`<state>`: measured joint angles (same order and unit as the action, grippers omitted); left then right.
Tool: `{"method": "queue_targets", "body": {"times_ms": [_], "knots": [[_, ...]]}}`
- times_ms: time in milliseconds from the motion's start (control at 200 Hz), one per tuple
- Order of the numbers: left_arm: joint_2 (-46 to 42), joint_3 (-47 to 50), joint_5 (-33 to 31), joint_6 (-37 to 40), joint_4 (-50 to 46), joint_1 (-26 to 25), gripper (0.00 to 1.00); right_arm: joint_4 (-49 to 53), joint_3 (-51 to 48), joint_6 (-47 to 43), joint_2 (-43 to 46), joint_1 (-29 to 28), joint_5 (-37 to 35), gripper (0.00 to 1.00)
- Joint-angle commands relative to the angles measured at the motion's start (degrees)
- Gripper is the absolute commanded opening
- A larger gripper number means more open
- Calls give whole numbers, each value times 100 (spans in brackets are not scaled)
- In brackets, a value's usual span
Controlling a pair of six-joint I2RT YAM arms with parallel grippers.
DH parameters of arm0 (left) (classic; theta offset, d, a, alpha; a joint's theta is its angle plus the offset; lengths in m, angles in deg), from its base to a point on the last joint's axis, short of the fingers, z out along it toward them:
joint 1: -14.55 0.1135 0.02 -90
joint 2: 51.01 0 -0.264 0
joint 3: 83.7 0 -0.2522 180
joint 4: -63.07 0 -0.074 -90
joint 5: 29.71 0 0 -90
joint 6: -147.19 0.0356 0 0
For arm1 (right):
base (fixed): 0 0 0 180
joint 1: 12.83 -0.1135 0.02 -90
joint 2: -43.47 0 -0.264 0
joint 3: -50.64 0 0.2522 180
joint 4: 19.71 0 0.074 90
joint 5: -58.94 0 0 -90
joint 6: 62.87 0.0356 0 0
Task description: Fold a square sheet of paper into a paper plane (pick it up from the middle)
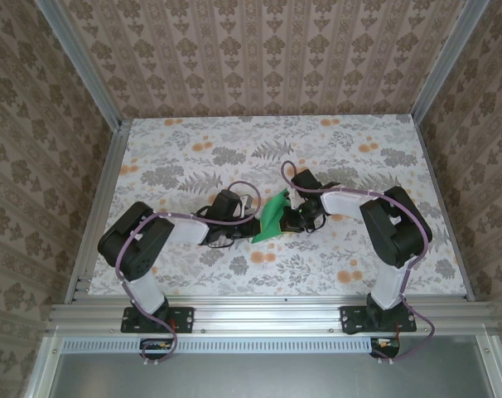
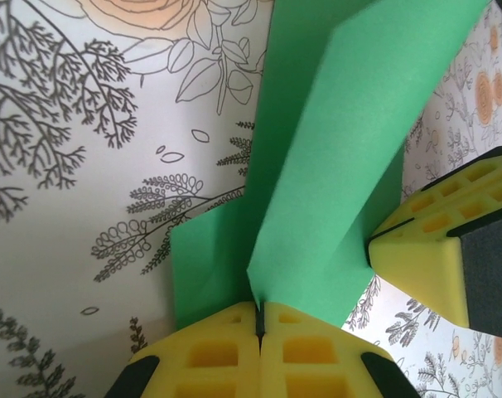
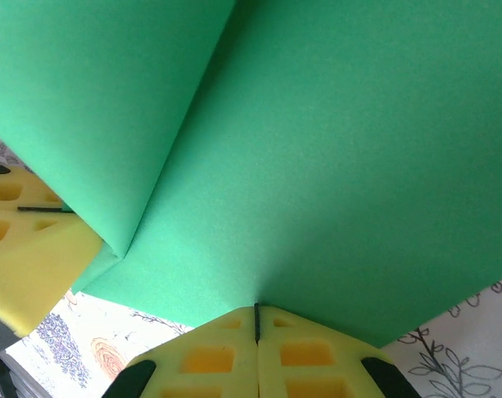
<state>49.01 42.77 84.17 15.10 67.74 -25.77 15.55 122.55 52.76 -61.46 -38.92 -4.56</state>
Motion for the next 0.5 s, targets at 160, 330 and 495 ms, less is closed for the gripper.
{"method": "queue_targets", "body": {"times_ms": [160, 330, 495], "knots": [[347, -125, 54, 249, -403, 75, 0, 147, -38, 113, 96, 51, -148, 9], [464, -134, 182, 239, -360, 78, 0, -483, -208, 587, 471, 95, 310, 12], [474, -123, 213, 210, -352, 77, 0, -1983, -518, 1578, 586, 86, 978, 9]]}}
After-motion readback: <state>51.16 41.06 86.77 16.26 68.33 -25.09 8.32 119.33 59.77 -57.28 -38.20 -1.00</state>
